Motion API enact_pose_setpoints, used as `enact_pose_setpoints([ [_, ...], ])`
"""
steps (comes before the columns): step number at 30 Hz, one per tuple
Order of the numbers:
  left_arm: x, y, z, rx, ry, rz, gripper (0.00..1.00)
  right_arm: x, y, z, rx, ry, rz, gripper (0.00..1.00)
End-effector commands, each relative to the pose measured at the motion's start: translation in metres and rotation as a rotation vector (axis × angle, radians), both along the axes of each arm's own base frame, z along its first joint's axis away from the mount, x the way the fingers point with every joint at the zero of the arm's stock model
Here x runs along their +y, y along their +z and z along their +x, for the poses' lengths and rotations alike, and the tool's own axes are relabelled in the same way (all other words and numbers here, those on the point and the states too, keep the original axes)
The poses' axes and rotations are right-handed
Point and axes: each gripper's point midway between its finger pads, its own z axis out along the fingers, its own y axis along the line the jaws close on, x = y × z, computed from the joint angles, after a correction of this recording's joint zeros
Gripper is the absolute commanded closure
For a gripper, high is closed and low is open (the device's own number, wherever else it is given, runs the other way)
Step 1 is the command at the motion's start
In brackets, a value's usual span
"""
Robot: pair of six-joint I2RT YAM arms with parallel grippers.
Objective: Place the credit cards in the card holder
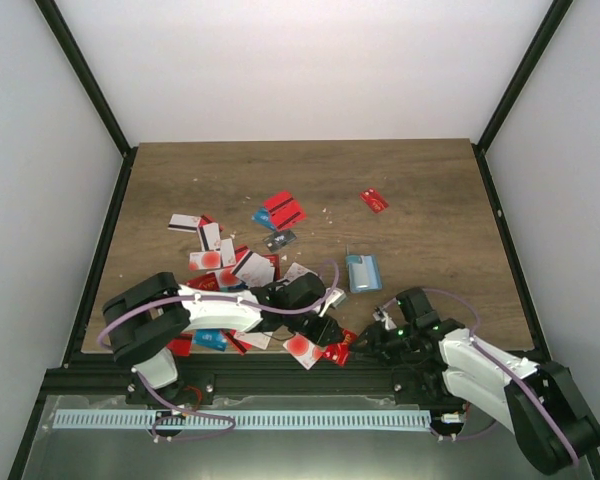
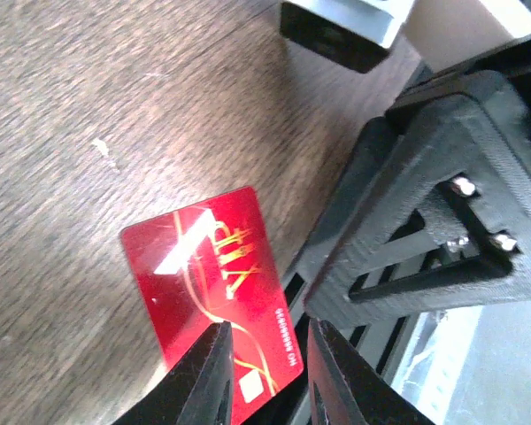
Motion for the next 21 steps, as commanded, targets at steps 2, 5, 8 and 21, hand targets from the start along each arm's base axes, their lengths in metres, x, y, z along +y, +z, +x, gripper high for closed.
enact_pose_setpoints([
  [2,0.012,-0.022,0.005,-0.006,0.033,0.076,0.74,-0.008,-0.025,-0.023,0.096,0.0,-0.099,0.61],
  [5,0.012,-0.026,0.005,-0.002,0.031,0.082,0.74,-0.003,-0.026,-0.021,0.098,-0.014,-0.091,0.61],
  [8,0.013,-0.03,0.003,0.0,0.019,0.091,0.74,-0.001,-0.028,-0.015,0.084,-0.034,-0.104,0.61],
  [21,0.015,-0.048,-0.01,0.073,-0.007,0.082,0.74,-0.002,-0.045,-0.014,0.035,-0.08,-0.175,0.62],
])
